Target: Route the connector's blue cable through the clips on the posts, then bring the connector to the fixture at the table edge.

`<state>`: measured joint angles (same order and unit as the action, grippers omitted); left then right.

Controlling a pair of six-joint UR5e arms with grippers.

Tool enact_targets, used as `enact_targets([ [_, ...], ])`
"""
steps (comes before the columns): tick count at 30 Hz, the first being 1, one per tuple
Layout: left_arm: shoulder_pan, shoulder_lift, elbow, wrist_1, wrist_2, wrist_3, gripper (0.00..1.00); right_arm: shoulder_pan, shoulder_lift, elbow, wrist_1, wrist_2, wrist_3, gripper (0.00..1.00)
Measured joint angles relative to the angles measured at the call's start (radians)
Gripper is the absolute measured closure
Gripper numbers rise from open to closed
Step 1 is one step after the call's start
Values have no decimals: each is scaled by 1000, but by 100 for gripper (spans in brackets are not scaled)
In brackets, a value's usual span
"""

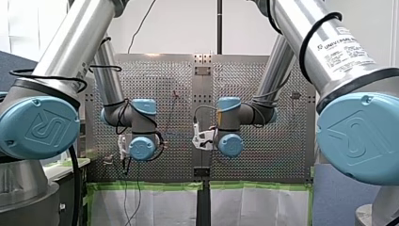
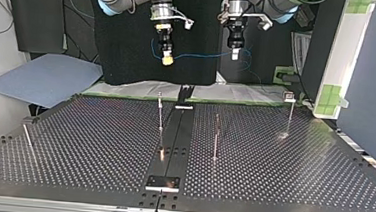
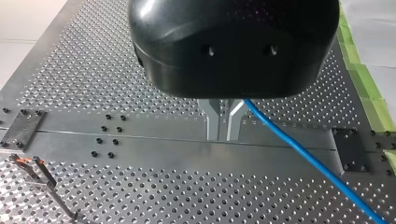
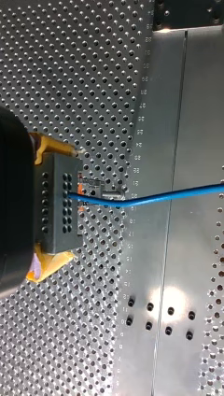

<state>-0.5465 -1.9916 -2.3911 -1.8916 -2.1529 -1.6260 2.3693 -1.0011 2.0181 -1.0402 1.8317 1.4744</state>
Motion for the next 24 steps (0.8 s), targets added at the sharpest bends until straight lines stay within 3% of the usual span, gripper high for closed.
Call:
enact_targets([
  [9, 0, -2, 2, -2, 1, 1, 93, 0, -1, 1, 0, 0, 0, 100],
  [16, 0, -46, 4, -2, 7, 2, 93, 0, -1, 1, 0, 0, 0, 100],
  [24, 0, -53, 5, -2, 8, 2, 93, 0, -2, 2, 0, 0, 0, 100],
])
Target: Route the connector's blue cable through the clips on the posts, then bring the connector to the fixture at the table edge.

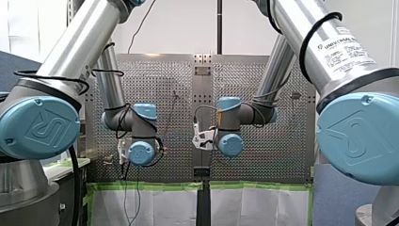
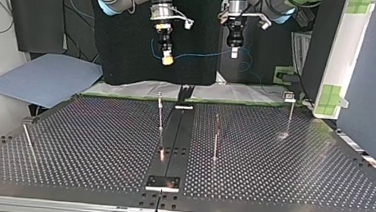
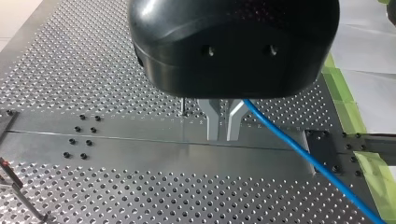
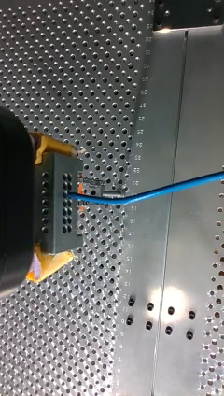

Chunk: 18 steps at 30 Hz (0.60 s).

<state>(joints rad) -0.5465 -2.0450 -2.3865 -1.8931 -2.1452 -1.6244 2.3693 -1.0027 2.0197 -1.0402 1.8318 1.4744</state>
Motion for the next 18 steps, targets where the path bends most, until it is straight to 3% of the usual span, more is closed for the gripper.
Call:
enact_targets([
  [4, 0, 0, 0, 0, 0, 0, 93, 2, 2, -2, 2, -1, 2, 100],
  [8, 0, 0, 0, 0, 0, 0, 93, 18, 17, -17, 18, -6, 18, 100],
  [14, 0, 0, 0, 0, 0, 0, 93, 65, 65, -65, 65, -8, 65, 100],
  [18, 0, 0, 0, 0, 0, 0, 93, 80, 101, -92, 100, -8, 83, 100],
])
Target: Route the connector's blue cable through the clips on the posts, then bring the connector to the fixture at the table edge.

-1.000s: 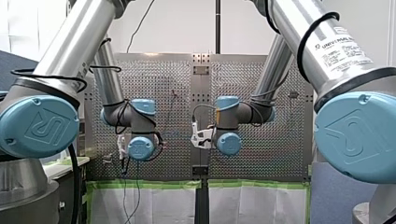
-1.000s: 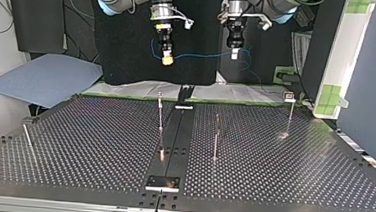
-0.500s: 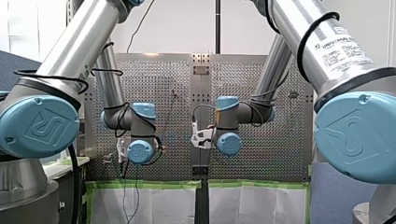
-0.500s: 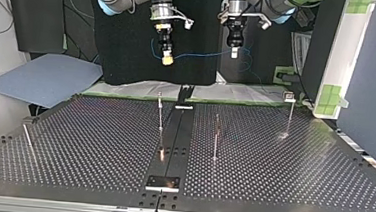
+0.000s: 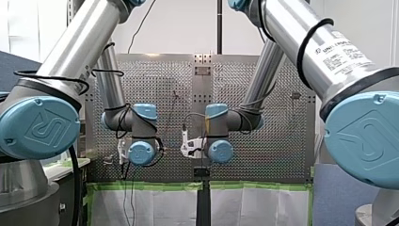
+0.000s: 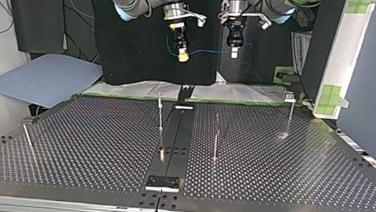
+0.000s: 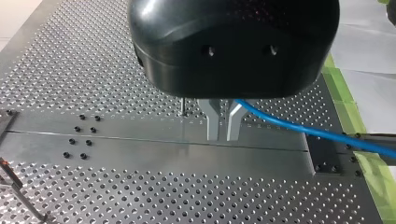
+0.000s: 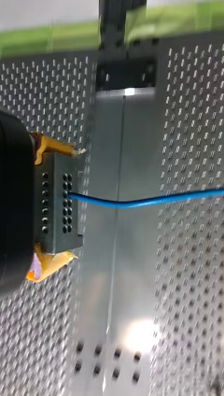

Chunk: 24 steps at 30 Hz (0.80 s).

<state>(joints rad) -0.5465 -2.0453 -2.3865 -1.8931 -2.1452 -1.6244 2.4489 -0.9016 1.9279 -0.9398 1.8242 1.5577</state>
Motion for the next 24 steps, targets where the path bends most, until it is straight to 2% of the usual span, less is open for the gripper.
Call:
enact_targets([
  [8, 0, 0, 0, 0, 0, 0, 93, 3, 75, -7, 22, 0, 4, 100],
  [13, 6, 6, -6, 4, 6, -6, 93, 0, 93, -10, 23, 1, 7, 100],
  [17, 19, 32, -16, -8, 16, -32, 91, -5, 79, -29, 30, 8, 30, 100],
  [20, 23, 50, -17, -25, 16, -48, 91, -4, 56, -53, 49, 16, 55, 100],
  [21, 25, 58, -17, -32, 16, -52, 88, -5, 47, -61, 56, 16, 65, 100],
  [24, 30, 80, -16, -54, 6, -50, 88, -9, 27, -70, 67, 9, 85, 100],
])
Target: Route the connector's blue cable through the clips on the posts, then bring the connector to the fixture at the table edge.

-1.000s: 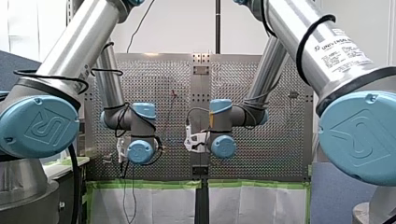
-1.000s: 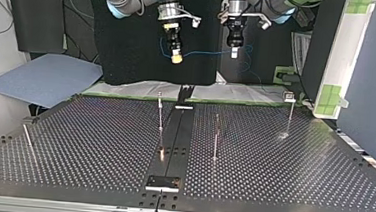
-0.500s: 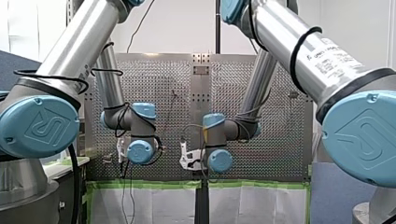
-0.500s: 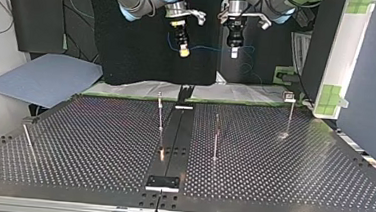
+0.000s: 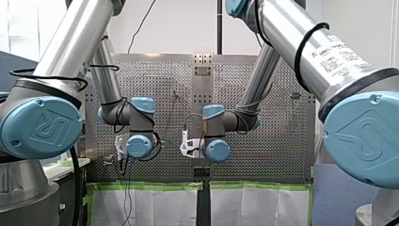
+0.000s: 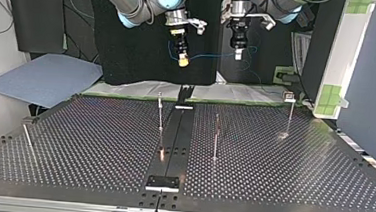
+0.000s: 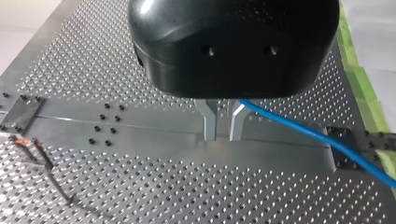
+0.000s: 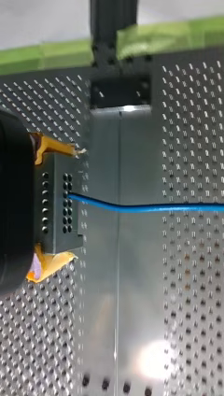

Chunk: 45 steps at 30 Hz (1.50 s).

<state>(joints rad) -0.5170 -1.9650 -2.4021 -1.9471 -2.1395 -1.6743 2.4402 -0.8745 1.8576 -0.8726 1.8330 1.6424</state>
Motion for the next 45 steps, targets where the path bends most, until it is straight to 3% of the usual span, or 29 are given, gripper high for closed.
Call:
enact_targets([
  [10, 20, 85, 43, -79, -53, 22, 85, -21, -84, -22, 16, -46, 84, 100],
  [15, 26, 130, 76, -125, -54, 16, 85, -35, -124, -38, 50, -69, 106, 100],
  [21, 31, 185, 99, -169, -55, 15, 85, -52, -175, -54, 77, -75, 112, 100],
  [27, 40, 201, 101, -194, -57, 16, 85, -67, -216, -72, 92, -81, 113, 100],
  [40, 66, 202, 154, -206, -46, 24, 85, -120, -221, -88, 136, -89, 105, 100],
  [45, 74, 200, 190, -220, -35, 27, 85, -146, -220, -89, 135, -110, 104, 100],
])
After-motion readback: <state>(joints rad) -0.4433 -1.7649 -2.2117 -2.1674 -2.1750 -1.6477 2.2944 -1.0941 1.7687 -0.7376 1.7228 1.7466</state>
